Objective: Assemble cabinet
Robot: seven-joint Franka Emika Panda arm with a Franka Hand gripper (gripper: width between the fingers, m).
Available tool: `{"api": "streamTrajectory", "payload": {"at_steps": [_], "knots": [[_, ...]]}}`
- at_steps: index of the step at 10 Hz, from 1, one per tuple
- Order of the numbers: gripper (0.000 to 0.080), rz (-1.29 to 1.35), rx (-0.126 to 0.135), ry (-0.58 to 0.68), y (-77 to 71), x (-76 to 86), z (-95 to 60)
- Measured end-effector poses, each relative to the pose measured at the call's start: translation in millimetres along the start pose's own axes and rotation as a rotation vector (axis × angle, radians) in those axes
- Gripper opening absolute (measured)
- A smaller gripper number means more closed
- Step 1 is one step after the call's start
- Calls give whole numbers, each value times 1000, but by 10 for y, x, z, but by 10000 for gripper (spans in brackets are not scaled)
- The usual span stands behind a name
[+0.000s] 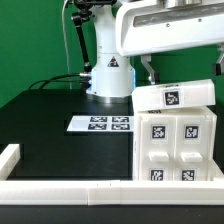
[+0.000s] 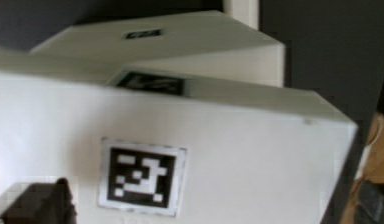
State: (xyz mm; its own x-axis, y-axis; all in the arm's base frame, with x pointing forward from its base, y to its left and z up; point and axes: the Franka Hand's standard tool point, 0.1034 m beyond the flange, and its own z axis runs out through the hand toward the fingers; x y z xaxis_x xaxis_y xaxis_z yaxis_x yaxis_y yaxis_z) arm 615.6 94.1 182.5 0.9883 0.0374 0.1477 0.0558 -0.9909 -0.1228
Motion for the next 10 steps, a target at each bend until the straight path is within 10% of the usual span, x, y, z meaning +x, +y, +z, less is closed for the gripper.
{"api": "streamTrajectory", "payload": {"at_steps": [10], "knots": [[797,-935,0,-66,89,-46,33]]}}
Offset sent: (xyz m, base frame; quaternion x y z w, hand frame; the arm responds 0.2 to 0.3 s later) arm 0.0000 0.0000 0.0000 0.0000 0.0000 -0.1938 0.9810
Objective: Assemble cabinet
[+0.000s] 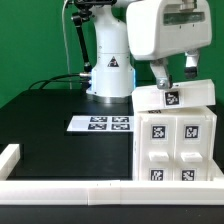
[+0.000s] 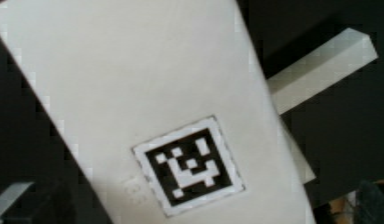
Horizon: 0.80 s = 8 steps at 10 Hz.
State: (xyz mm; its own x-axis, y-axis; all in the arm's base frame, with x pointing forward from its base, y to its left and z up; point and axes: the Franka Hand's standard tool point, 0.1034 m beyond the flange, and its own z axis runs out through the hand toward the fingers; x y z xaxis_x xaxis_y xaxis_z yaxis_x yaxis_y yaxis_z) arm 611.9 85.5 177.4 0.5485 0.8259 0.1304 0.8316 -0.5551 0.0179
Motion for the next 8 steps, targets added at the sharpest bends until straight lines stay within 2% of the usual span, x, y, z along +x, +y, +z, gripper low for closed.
{"api": "streamTrajectory", "payload": {"at_steps": [4,6,8], "knots": [[797,-313,-34,-43,38,-31,74],[797,-311,-26,-50,41,-63,171],[797,-303,-25,-52,69,-105,178]]}}
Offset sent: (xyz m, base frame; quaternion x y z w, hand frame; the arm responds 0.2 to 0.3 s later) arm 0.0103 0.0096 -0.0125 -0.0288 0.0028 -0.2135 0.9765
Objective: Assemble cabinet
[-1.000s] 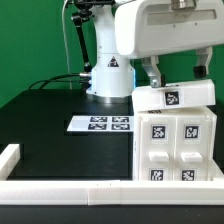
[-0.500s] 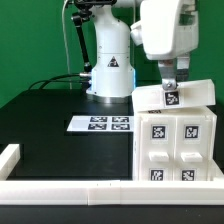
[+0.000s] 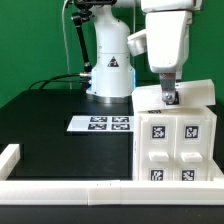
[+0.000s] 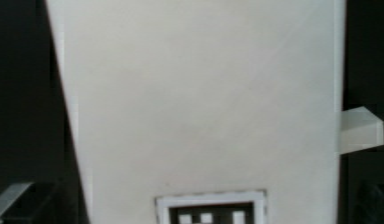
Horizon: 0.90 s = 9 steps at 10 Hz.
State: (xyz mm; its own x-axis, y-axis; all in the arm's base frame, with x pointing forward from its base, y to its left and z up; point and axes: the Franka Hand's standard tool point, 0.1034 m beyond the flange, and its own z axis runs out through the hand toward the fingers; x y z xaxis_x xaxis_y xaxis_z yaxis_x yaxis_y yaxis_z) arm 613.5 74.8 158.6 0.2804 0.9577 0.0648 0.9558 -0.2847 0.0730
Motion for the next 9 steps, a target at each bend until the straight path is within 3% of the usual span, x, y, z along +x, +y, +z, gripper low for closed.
{"api": "streamTrajectory", "payload": {"at_steps": [1,2,3,5,9], "knots": [[703,6,0,0,0,-3,1],[703,35,0,0,1,-4,1],[558,35,0,0,1,-6,2],[558,136,-2,6,5,-9,3],[558,669,-10,17,2,-4,7]]}}
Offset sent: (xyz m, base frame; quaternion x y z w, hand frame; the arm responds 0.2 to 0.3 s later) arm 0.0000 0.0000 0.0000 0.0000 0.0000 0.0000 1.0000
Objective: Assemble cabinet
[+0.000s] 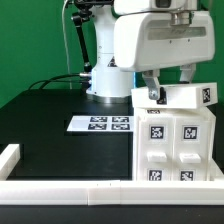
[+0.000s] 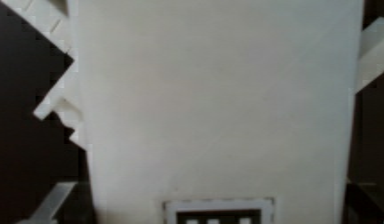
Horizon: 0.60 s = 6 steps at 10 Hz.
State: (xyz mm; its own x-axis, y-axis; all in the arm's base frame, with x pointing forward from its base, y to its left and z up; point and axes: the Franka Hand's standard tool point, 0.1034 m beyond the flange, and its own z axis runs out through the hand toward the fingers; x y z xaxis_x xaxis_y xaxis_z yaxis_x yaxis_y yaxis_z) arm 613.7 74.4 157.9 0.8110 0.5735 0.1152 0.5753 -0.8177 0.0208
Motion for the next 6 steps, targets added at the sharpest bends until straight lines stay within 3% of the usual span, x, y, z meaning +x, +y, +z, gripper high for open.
{"api": "streamTrajectory", "payload": {"at_steps": [3,6], "knots": [[560,398,10,1,-40,15,8],[560,580,14,1,-48,20,9]]}}
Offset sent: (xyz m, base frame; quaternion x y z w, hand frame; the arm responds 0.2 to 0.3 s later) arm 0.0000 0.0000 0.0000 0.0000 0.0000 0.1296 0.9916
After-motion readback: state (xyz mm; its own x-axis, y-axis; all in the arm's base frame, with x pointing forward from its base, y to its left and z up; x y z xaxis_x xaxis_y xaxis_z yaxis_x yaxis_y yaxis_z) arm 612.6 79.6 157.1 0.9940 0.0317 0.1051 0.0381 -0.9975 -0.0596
